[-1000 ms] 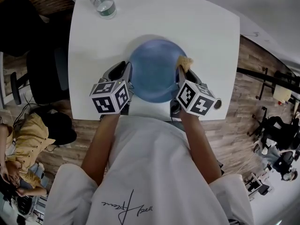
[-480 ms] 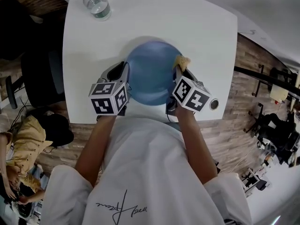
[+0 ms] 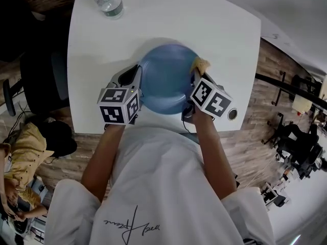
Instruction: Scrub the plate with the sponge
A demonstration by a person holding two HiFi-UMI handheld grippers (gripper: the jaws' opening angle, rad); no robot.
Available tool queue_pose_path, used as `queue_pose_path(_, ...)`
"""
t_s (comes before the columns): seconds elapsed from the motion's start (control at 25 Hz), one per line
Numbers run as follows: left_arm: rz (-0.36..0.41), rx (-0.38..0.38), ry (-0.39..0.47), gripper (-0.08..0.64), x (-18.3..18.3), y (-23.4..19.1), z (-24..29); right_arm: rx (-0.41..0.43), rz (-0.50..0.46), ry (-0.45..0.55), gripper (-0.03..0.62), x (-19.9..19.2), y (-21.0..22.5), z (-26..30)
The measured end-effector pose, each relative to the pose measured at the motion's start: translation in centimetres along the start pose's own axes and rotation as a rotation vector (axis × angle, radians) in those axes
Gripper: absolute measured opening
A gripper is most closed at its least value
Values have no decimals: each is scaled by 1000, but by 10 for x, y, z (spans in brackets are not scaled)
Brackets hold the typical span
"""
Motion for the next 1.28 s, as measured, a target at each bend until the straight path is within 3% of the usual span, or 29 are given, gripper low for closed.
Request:
queue_pose_path(0.64,6,-17,-17,21,1,-1,-1,5,39,-17,44,5,-11,7)
queue_pose_path(1.28,8,-23,-18,21,0,-1,0,19,-49,-8,44,11,-30,13)
Point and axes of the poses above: the fingertips, and each gripper's own axes: z forward along the fingers, y to its right, x out of its top, the point moved 8 cm from there along -z, backward along the fingers, and after that the axes turned 12 degrees about -x, right-handed, at the moved point
